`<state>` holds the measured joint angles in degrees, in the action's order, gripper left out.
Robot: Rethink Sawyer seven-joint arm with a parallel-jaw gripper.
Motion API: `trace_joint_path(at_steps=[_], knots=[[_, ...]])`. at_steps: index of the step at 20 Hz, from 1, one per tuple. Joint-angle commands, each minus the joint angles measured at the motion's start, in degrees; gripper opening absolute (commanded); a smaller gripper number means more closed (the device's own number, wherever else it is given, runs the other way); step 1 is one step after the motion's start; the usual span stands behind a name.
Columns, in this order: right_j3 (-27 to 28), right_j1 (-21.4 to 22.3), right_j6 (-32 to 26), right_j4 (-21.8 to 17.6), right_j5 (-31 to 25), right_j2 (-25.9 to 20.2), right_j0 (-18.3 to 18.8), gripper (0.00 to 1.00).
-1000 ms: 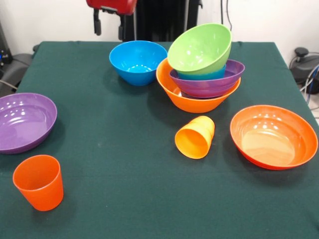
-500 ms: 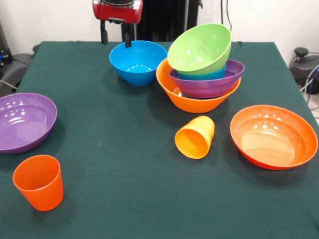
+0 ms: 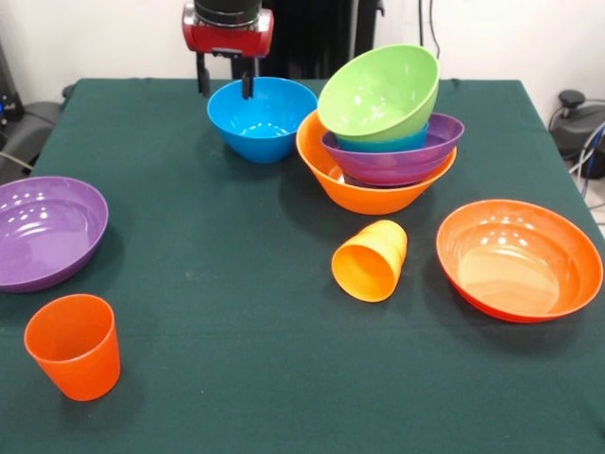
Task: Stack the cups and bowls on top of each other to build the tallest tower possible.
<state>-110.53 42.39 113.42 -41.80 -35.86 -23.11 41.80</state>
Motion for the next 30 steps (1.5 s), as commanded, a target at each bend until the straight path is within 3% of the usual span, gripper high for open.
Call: trace_joint_path(at_steps=[1,13,23,30], knots=[[2.35,-4.54,-9.27,-6.92,4.52,-3.75,-0.86,1.0],[2.31,-2.58,-8.07,-5.94,2.29,-4.29,-1.73,1.0],[-1.38,8.47,-14.85,3.93,-6.67,-11.2,2.89,1.0],[0.47,10.83,-18.33,6.29,-12.0,-14.45,4.42,1.0]])
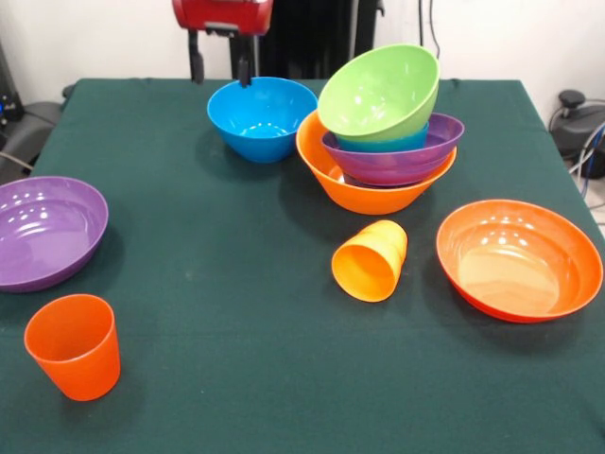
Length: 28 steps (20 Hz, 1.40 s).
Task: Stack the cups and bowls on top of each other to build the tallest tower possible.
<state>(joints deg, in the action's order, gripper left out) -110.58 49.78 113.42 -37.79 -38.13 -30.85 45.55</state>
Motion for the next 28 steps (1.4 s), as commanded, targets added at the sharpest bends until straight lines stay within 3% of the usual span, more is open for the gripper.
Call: trace_joint_path(at_steps=[1,6,14,28], knots=[[1.44,2.99,-18.73,2.13,-10.42,-7.08,0.75,1.0],[5.97,-0.93,-20.78,0.18,-12.73,-8.43,1.94,1.0],[14.45,-10.86,-24.23,-4.23,-14.19,-8.69,2.58,1.0],[27.32,-17.25,-27.4,-2.61,-19.82,-7.75,-0.44,1.0]])
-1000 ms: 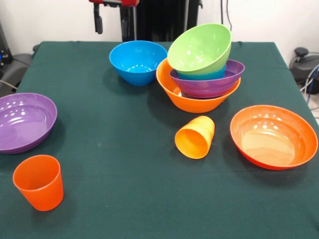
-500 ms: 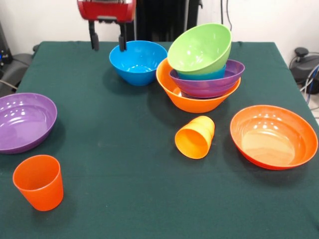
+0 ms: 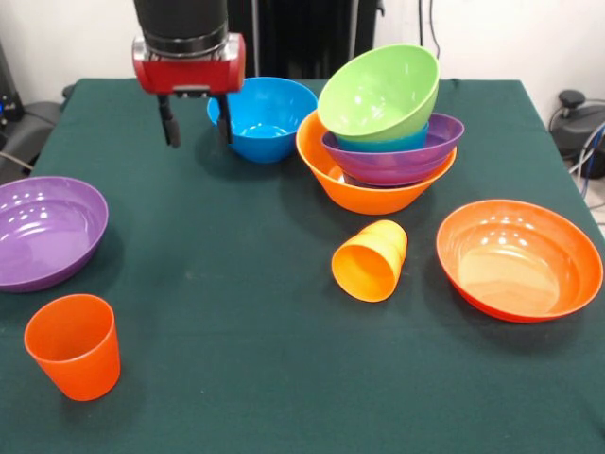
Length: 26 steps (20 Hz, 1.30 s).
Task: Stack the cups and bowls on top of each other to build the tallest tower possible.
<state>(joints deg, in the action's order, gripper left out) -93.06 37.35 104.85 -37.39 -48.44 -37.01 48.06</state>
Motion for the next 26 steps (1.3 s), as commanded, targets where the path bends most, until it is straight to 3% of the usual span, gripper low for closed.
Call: trace_joint_path(at_steps=[1,12,26], knots=[[10.83,-5.04,-19.18,-2.81,-10.31,-1.63,-3.2,1.0],[20.85,-8.14,-21.03,-2.35,-17.08,-2.58,-6.05,1.0],[27.73,-10.06,-22.14,-1.96,-21.38,-3.43,-7.97,1.0]])
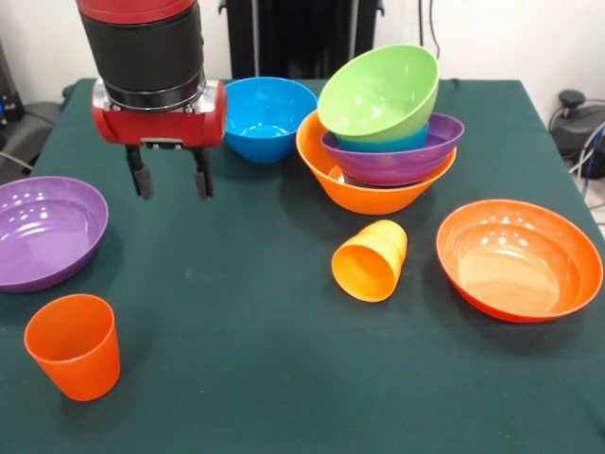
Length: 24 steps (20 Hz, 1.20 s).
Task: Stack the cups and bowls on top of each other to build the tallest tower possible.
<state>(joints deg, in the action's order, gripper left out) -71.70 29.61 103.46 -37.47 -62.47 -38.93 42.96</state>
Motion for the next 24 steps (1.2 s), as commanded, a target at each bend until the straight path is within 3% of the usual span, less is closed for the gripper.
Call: trace_joint_path(at_steps=[1,16,24], knots=[[6.86,-2.44,-20.99,-1.82,-7.78,-1.56,-2.98,1.0],[14.88,-3.84,-23.66,-1.0,-13.6,-1.78,-5.08,1.0],[22.08,-6.93,-25.9,-1.2,-17.35,-2.39,-6.8,1.0]])
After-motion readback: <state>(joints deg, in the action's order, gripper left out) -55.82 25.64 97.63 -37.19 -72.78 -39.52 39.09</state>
